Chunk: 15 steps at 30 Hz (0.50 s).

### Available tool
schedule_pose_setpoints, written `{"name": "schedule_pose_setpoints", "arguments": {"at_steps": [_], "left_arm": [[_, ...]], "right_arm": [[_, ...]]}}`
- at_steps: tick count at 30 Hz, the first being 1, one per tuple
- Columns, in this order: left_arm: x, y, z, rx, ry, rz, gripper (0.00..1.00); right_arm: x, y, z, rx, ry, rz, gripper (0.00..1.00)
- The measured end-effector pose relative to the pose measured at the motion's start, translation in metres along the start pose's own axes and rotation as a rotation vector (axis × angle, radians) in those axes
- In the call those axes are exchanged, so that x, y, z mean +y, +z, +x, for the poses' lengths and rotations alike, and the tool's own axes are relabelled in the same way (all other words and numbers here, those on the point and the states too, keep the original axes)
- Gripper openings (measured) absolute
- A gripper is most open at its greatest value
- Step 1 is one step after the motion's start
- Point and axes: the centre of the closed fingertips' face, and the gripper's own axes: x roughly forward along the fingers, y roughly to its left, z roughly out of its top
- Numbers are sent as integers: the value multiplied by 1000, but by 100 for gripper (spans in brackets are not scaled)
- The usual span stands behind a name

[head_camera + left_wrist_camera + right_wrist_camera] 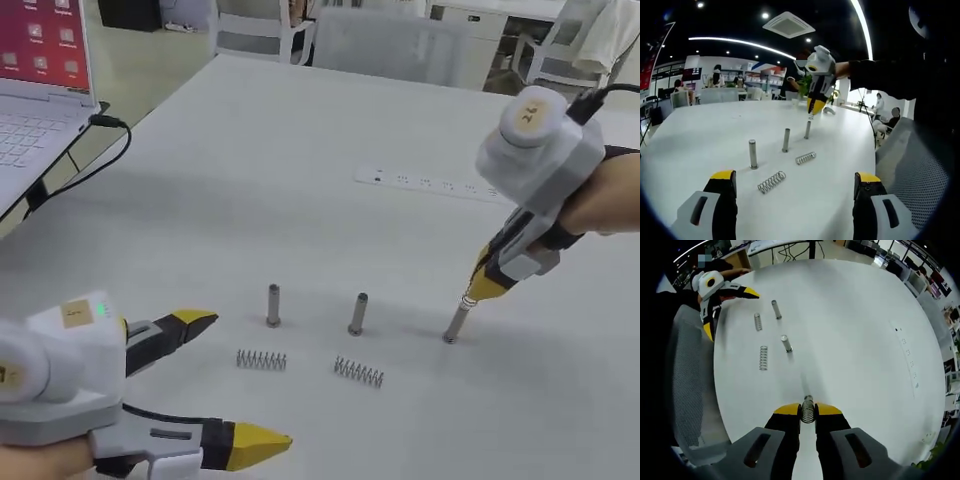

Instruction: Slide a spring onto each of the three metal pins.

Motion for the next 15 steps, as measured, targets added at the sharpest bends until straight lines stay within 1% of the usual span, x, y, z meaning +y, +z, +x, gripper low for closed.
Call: {"name": "schedule_pose_setpoints", "arguments": {"at_steps": [5, 15], "left_arm": [[2, 2, -1, -6, 3, -3, 95], [1, 1, 0, 0, -1, -5, 93]], "right_arm": [[-1, -1, 3, 0, 4, 6, 9], [-1, -2, 9, 7, 13, 8, 9]]}}
